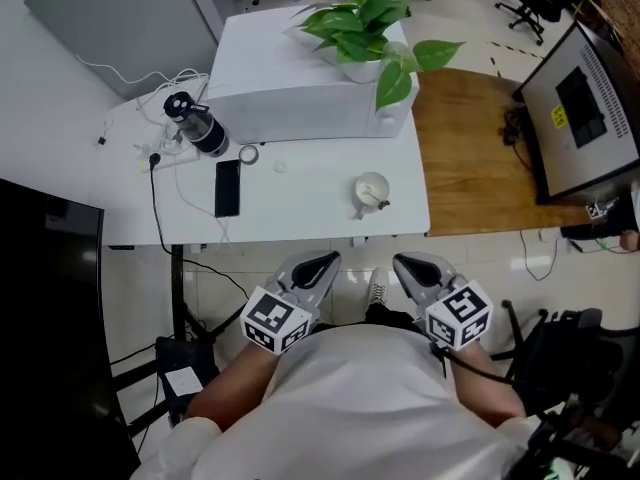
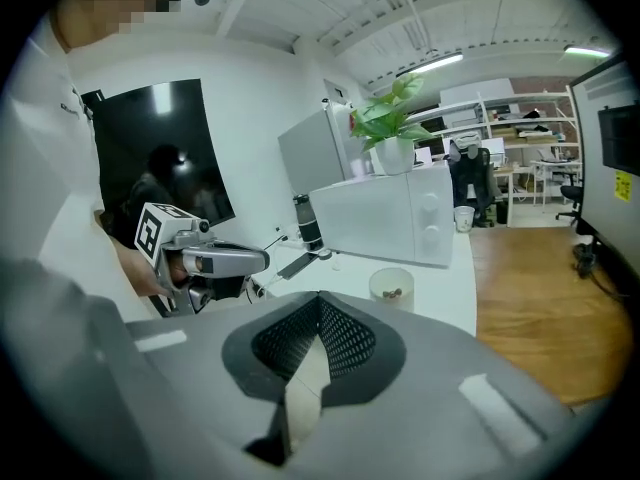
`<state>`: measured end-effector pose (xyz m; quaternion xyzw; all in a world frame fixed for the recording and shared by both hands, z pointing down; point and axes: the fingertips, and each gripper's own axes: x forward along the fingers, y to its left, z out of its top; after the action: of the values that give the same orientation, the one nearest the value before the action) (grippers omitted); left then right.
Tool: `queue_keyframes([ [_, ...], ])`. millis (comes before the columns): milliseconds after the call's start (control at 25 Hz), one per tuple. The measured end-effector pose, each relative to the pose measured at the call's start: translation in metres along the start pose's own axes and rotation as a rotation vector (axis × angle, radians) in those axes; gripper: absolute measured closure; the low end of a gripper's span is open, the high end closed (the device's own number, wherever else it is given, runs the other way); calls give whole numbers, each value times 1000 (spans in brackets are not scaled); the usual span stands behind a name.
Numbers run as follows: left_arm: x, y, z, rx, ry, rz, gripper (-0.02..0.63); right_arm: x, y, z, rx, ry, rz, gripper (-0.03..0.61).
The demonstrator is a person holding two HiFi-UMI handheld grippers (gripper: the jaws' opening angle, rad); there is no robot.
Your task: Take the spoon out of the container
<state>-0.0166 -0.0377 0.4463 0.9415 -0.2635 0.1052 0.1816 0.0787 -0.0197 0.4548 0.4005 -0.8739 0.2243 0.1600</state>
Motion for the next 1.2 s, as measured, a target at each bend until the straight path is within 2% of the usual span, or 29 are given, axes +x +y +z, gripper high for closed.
queue_keyframes([
  [280,55,19,17,-6,22,111,609,10,-60,26,-65,-7,94,571],
  [520,79,22,21,-23,23,183,609,22,-83,31,-104,1,171,571],
  [720,80,28,23,-28,30,181,609,31,-88,30,-93,16,184,571],
  [1200,80,64,22,-49,70,63,609,61,-93,24,-30,64,62,552],
])
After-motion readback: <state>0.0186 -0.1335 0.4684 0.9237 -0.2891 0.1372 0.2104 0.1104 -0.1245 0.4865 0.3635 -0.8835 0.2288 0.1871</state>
